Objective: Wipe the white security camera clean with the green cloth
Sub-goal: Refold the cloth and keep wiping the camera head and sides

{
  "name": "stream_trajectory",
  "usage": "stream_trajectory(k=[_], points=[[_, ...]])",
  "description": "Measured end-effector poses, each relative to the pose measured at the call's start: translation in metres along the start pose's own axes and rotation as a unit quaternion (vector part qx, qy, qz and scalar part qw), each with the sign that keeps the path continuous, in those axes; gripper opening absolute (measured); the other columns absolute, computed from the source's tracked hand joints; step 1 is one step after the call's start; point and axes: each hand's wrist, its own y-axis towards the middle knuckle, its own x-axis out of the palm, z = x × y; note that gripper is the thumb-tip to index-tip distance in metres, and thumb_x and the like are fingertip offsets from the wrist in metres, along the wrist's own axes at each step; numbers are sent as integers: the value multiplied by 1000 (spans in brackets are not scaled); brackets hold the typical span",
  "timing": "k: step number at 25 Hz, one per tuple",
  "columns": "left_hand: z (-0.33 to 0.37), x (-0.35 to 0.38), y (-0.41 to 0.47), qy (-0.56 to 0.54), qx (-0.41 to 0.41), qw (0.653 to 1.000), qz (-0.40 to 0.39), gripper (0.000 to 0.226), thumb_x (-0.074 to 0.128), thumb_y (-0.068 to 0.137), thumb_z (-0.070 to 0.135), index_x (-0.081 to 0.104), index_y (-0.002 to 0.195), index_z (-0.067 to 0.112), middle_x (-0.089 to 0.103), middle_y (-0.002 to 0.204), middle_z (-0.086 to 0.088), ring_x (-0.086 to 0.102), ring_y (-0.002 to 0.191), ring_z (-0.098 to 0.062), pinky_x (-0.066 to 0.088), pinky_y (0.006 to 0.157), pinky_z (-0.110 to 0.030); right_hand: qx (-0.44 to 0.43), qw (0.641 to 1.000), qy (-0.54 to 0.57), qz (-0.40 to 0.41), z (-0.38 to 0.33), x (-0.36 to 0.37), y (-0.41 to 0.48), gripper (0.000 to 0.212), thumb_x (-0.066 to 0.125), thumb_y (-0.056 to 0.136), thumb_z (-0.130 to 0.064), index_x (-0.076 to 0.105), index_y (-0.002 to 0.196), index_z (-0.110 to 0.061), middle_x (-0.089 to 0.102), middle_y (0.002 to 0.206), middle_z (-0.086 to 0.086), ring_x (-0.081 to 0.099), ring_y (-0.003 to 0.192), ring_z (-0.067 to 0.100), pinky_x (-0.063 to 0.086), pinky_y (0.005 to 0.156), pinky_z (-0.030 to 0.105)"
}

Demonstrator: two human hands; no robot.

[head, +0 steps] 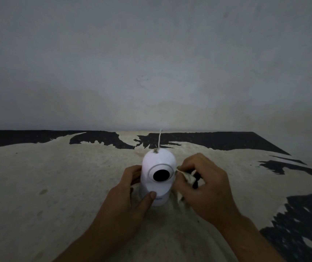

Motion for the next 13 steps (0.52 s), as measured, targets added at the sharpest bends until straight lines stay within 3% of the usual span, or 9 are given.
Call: stream_trajectory(k=[2, 4, 9, 13], points=[[1, 0, 0, 2, 2, 1000, -1, 57, 63, 77, 38, 30, 124, 37, 42, 113, 32, 44, 101, 12, 37, 94, -17, 7, 998, 5, 56, -2, 0, 2, 11, 60, 84, -16, 63, 84, -5, 62, 82, 1, 56, 73, 8, 48, 65, 15], [2, 0, 0, -1, -4, 1000, -2, 57, 62, 77, 38, 29, 123, 38, 39, 109, 34, 43, 96, 14, 35, 92, -15, 7, 998, 13, 60, -2, 4, 1, 15, 58, 87, -16, 64, 92, -4, 61, 89, -1, 56, 82, 2, 46, 74, 9], [5, -2, -1, -5, -13, 1000, -2, 59, 62, 77, 37, 31, 127, 32, 45, 120, 22, 43, 110, 1, 39, 100, -27, 92, 996, 9, 4, -2, 15, -7, 2, 53, 87, -16, 53, 86, -18, 53, 76, -5, 50, 69, 0, 37, 61, 5], [4, -2, -1, -6, -15, 1000, 1, 58, 62, 77, 39, 31, 125, 35, 46, 120, 23, 44, 109, 2, 39, 100, -26, 101, 991, 11, 86, -11, 20, -3, 15, 50, 91, -18, 62, 97, -11, 62, 90, 0, 54, 85, -2, 41, 74, 3]])
